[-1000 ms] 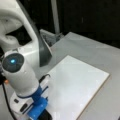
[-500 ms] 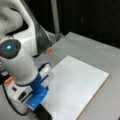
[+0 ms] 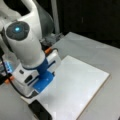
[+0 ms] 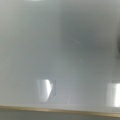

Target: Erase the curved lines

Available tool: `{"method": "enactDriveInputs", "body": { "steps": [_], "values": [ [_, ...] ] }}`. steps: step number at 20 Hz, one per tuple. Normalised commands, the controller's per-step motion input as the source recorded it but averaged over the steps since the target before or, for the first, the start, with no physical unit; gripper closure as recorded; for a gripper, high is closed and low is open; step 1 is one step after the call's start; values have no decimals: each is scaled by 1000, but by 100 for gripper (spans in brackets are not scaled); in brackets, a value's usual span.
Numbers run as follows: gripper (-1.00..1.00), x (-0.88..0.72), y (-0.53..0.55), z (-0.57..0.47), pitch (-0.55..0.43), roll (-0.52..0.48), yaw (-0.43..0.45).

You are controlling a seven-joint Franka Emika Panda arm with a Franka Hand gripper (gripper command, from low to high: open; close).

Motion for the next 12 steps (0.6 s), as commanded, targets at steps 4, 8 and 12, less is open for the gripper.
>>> {"method": "enactDriveInputs", "body": {
  "steps": [4,8,12],
  "values": [
    [-100,-320,593,-9,-232,-46,-160],
    [-100,-368,537,57,-208,-86,-155],
    [-100,-343,414,59,-126,-111,-151]
  ]
}}
